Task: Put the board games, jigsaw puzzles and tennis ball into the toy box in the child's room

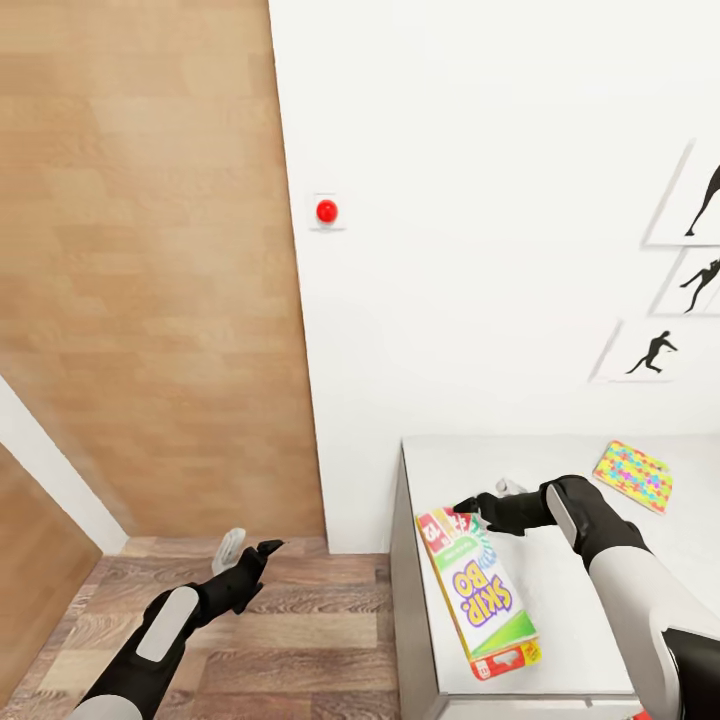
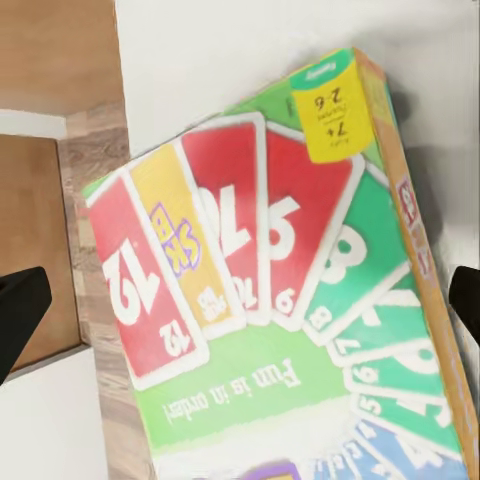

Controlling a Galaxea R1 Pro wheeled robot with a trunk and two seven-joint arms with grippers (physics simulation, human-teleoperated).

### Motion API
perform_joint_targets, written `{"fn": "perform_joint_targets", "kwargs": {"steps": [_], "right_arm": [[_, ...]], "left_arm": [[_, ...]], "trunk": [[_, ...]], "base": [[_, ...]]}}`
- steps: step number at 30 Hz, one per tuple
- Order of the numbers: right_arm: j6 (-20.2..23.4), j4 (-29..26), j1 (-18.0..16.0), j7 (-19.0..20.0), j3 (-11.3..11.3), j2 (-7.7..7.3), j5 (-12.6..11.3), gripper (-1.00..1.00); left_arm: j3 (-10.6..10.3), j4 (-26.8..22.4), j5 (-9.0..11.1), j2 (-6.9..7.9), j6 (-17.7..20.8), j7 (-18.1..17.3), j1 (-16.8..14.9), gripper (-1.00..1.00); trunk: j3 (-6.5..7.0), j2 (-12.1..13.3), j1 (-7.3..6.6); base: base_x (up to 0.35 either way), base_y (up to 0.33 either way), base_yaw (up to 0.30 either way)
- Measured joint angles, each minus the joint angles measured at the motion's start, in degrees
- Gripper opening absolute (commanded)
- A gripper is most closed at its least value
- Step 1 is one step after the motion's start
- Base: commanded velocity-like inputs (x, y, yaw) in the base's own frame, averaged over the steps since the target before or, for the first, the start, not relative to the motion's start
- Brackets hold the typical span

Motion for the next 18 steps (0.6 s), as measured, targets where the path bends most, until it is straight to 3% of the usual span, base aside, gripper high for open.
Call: {"fn": "perform_joint_targets", "kwargs": {"steps": [18], "right_arm": [[0.1, 0.1, 0.0, 0.0, -0.1, -0.10, -0.1, 1.00]], "left_arm": [[-0.1, 0.0, 0.0, -0.01, 0.0, 0.0, 0.0, 1.00]], "trunk": [[0.00, 0.0, 0.00]], "base": [[0.000, 0.000, 0.037]]}}
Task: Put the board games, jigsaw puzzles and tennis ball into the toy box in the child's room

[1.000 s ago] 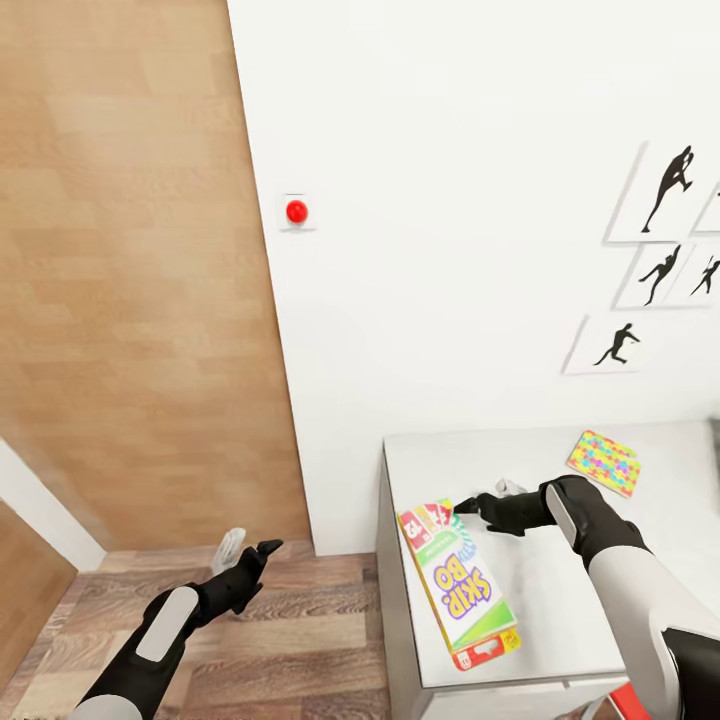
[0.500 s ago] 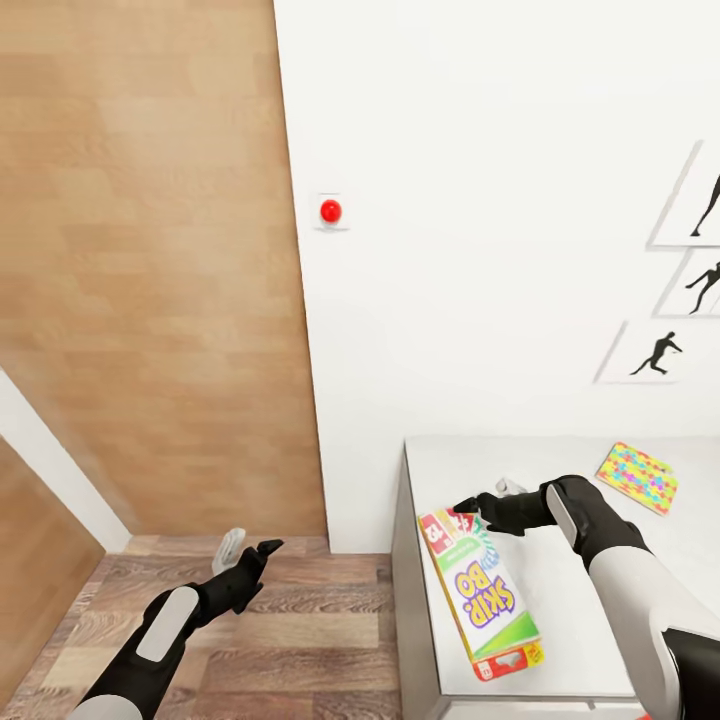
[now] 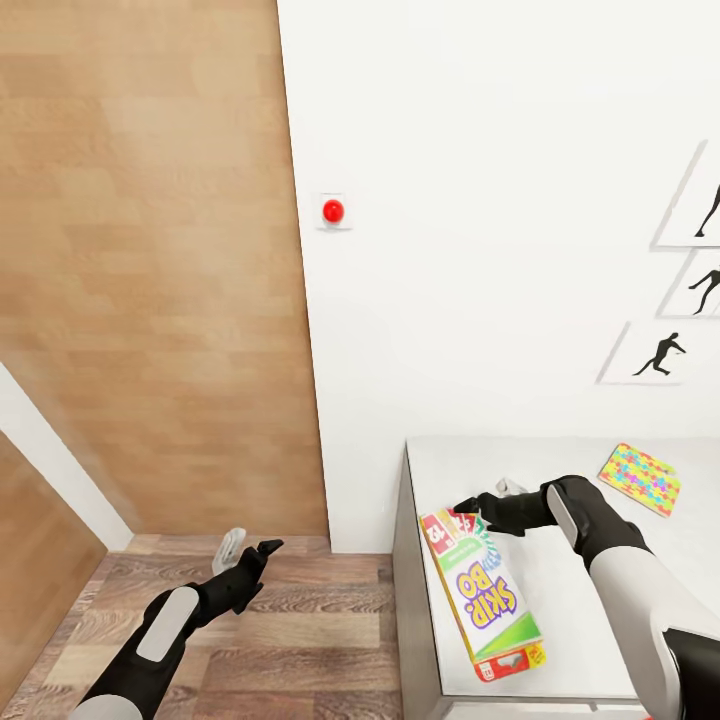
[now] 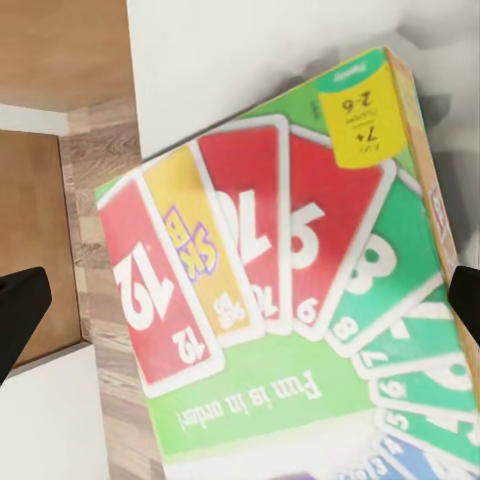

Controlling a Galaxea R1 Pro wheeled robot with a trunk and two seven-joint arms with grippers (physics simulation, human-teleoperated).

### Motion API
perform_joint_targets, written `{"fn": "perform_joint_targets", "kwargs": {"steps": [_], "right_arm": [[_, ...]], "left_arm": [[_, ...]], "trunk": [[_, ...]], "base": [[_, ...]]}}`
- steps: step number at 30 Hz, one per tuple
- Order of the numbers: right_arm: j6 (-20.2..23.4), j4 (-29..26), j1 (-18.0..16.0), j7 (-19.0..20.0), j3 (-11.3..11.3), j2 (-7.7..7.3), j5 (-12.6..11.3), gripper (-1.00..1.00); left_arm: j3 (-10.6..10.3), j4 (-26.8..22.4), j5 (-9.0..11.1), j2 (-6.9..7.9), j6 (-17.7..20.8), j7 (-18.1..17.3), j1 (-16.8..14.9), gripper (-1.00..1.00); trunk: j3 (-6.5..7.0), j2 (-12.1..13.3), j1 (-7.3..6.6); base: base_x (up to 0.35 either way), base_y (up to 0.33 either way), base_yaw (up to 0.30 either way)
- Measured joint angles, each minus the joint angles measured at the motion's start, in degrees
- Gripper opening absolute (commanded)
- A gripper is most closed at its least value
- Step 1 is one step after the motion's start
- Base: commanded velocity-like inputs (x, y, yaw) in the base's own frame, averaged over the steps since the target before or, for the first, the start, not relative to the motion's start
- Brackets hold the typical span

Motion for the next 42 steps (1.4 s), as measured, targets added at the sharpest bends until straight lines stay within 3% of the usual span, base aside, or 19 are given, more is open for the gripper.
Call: {"fn": "perform_joint_targets", "kwargs": {"steps": [10, 14, 18, 23, 31, 42], "right_arm": [[-0.1, -0.1, 0.0, -0.1, 0.0, -0.32, 0.0, 1.00], [-0.1, -0.3, 0.0, -0.2, -0.5, -1.36, -0.1, 1.00], [-0.1, -0.4, 0.0, -0.3, -3.3, -3.76, -0.2, 1.00], [-0.2, -0.5, 0.0, -0.4, -5.7, -4.86, -0.3, 1.00], [-0.2, -0.5, 0.0, -0.4, -7.6, -5.43, -0.3, 1.00], [-0.3, -0.5, 0.0, -0.4, -8.3, -5.55, -0.3, 1.00]], "left_arm": [[0.0, 0.0, 0.0, 0.00, 0.0, 0.0, 0.0, 1.00], [0.0, 0.0, 0.0, 0.00, 0.0, 0.0, 0.0, 1.00], [0.0, 0.0, 0.0, 0.00, 0.0, 0.0, 0.0, 1.00], [0.0, 0.0, 0.0, 0.00, 0.0, 0.0, 0.0, 1.00], [0.0, 0.0, -0.4, -0.03, 0.0, 0.0, 0.0, 1.00], [0.0, 0.0, -0.8, -0.05, 0.0, 0.0, 0.0, 1.00]], "trunk": [[0.00, 0.0, 0.00], [0.00, 0.0, 0.00], [0.00, 0.0, 0.00], [0.00, 0.0, 0.00], [0.00, 0.0, 0.00], [-0.11, 0.0, 0.00]], "base": [[0.000, 0.000, 0.003], [0.000, 0.000, 0.000], [0.000, 0.000, 0.000], [0.000, 0.000, 0.000], [0.000, 0.000, 0.000], [0.000, 0.000, 0.000]]}}
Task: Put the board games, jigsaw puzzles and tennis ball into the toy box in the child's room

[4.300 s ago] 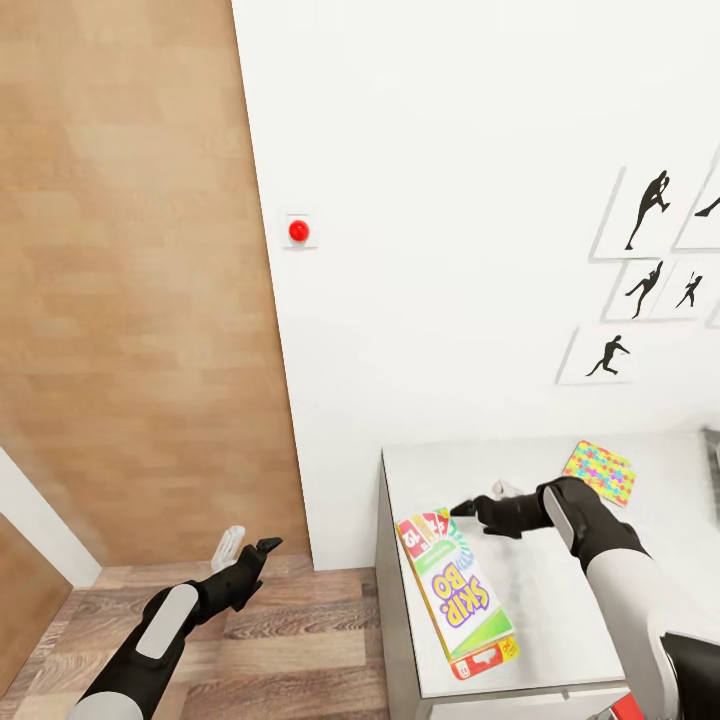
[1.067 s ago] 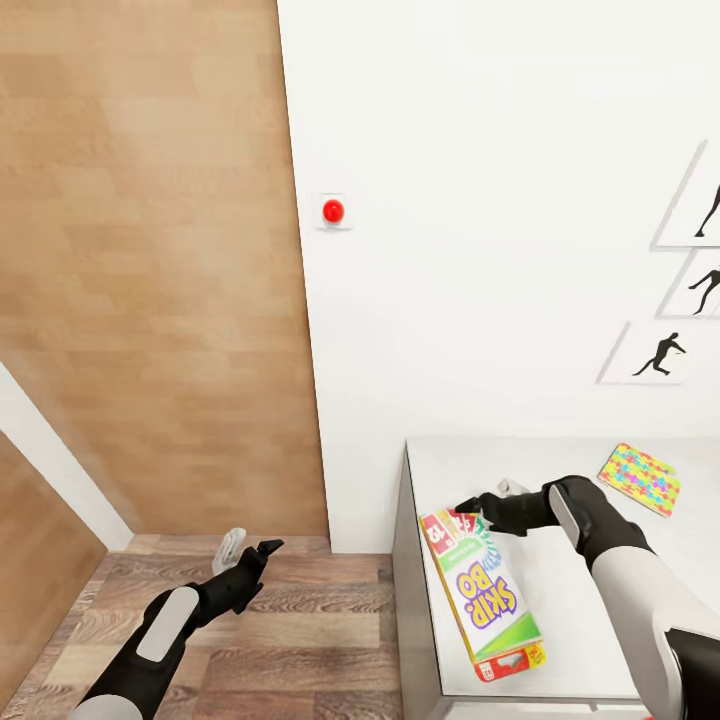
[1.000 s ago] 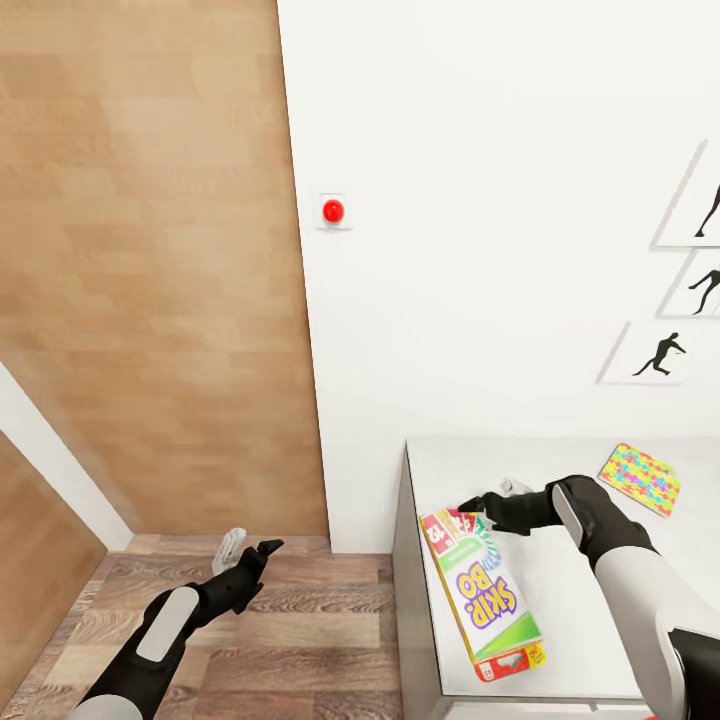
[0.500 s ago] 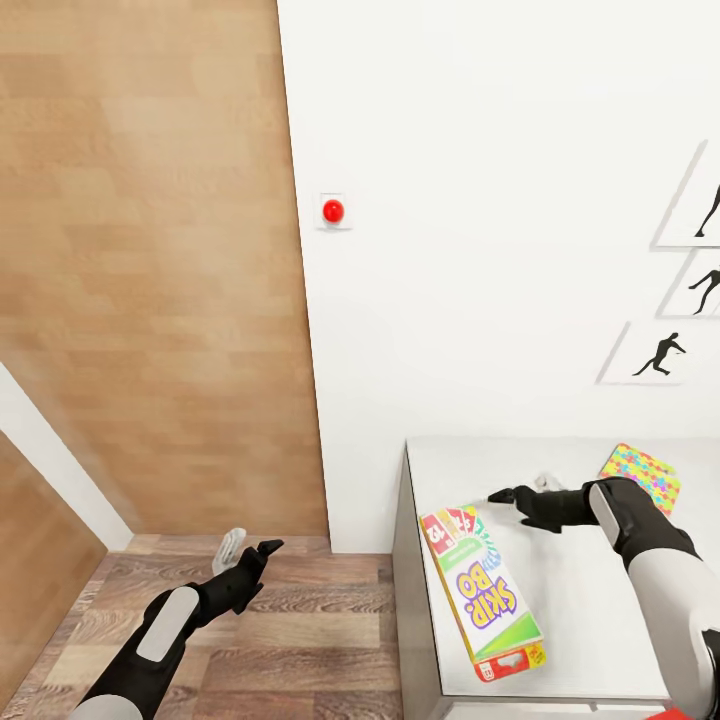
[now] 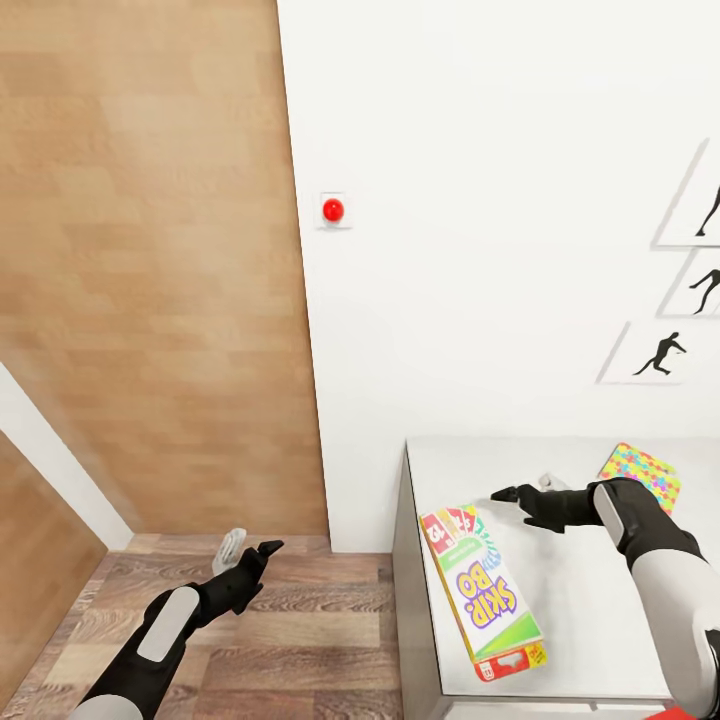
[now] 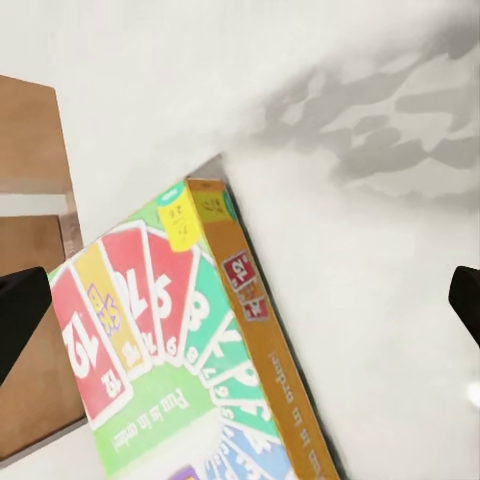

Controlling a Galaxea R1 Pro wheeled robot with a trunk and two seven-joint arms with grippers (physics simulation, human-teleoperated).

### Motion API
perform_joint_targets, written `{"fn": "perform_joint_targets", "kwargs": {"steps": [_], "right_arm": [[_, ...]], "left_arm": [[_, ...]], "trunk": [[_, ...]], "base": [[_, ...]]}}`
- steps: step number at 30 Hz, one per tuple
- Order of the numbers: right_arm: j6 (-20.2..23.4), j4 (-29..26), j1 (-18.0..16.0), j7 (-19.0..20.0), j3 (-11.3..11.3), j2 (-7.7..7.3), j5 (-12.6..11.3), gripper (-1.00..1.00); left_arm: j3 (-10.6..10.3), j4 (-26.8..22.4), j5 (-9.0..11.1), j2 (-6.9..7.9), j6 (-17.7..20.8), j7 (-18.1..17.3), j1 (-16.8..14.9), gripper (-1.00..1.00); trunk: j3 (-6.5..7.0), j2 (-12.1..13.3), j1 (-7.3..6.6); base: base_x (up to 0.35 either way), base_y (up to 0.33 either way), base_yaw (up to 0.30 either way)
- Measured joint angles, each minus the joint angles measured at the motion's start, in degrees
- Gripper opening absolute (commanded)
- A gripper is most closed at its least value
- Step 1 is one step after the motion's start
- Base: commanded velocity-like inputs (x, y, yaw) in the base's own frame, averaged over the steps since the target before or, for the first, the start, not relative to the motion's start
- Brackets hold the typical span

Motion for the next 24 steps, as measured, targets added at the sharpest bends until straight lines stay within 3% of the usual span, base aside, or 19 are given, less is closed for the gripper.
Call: {"fn": "perform_joint_targets", "kwargs": {"steps": [24], "right_arm": [[0.0, 0.2, 0.0, 0.0, -0.2, -0.05, 0.0, 1.00]], "left_arm": [[0.0, 0.0, -0.1, -0.03, 0.0, 0.0, 0.0, 1.00]], "trunk": [[-1.89, 0.0, 0.00]], "base": [[0.000, 0.000, 0.000]]}}
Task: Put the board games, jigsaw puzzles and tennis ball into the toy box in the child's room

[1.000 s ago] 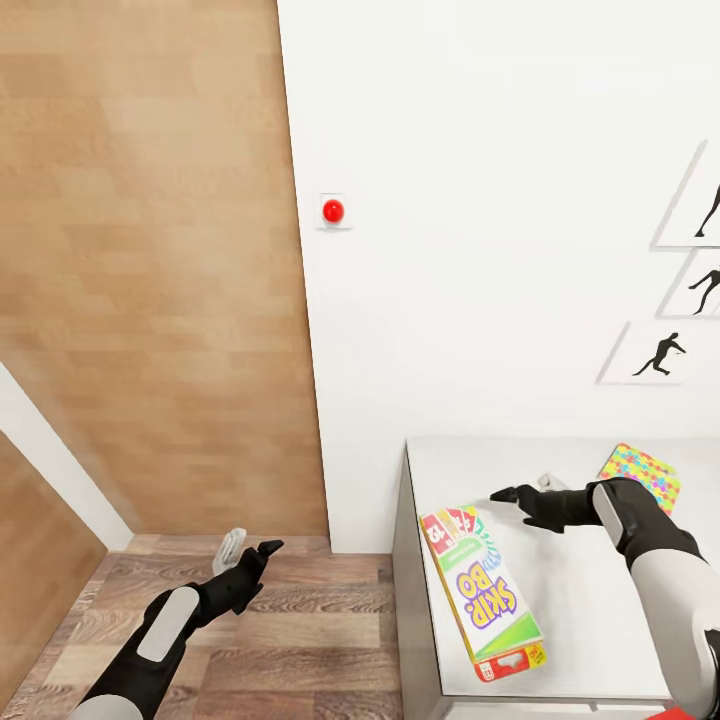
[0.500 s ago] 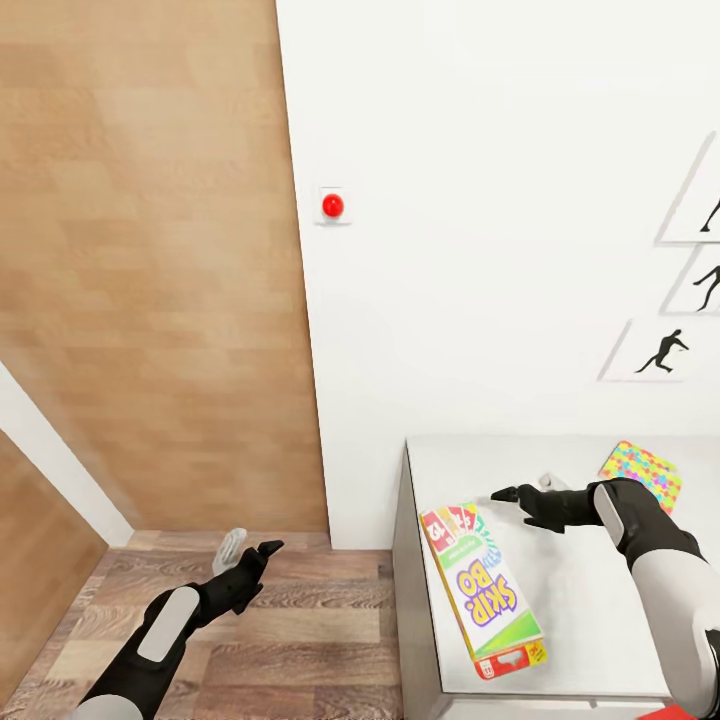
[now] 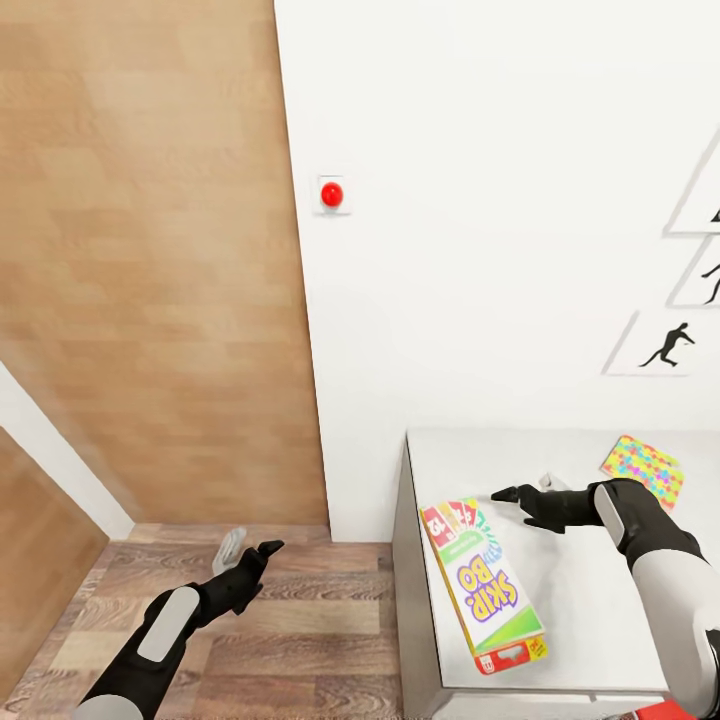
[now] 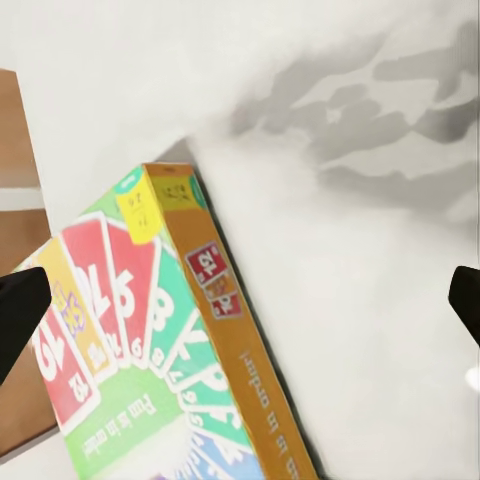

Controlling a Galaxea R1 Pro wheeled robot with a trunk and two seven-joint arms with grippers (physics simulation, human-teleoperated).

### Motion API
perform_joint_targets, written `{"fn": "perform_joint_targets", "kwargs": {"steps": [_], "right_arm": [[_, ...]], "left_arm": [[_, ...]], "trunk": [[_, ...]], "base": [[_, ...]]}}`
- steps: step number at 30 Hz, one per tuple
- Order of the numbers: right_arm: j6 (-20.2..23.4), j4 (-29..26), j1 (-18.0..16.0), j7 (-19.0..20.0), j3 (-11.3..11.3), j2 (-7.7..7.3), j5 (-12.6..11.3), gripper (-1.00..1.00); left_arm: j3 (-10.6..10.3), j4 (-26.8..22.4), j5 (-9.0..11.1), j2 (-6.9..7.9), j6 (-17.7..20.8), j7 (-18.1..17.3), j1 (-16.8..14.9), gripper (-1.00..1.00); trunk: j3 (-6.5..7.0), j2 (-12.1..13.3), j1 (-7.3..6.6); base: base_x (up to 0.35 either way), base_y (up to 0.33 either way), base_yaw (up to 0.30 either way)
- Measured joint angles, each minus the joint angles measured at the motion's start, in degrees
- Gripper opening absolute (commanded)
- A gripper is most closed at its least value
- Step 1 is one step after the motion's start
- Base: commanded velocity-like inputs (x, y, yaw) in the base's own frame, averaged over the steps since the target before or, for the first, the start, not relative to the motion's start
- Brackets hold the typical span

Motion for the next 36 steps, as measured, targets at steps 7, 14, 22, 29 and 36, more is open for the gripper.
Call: {"fn": "perform_joint_targets", "kwargs": {"steps": [7, 14, 22, 29, 36], "right_arm": [[0.0, 0.0, 0.0, 0.0, 0.0, -0.03, 0.0, 1.00], [0.0, 0.0, 0.0, 0.1, 0.0, -0.06, 0.0, 1.00], [0.0, 0.0, 0.0, 0.1, 0.0, 0.03, 0.0, 1.00], [0.0, 0.0, 0.0, 0.1, 0.0, 0.08, -0.1, 1.00], [0.0, 0.0, 0.0, 0.1, 0.1, 0.10, -0.1, 1.00]], "left_arm": [[0.0, 0.0, 0.0, 0.00, 0.0, 0.0, 0.0, 1.00], [0.0, 0.0, -0.1, 0.00, 0.0, 0.0, 0.0, 1.00], [0.0, 0.0, 0.0, 0.00, 0.0, 0.0, 0.0, 1.00], [0.0, 0.0, 0.0, 0.00, 0.0, 0.0, 0.0, 1.00], [0.0, 0.0, 0.0, 0.01, 0.0, 0.0, 0.0, 1.00]], "trunk": [[-0.57, 0.0, 0.00], [-0.82, 0.0, 0.00], [-0.92, 0.0, 0.00], [-0.95, 0.0, 0.00], [-0.96, 0.0, 0.00]], "base": [[0.000, 0.000, 0.000], [0.000, 0.000, 0.001], [0.000, 0.000, 0.112], [0.000, 0.000, 0.233], [0.000, 0.000, 0.271]]}}
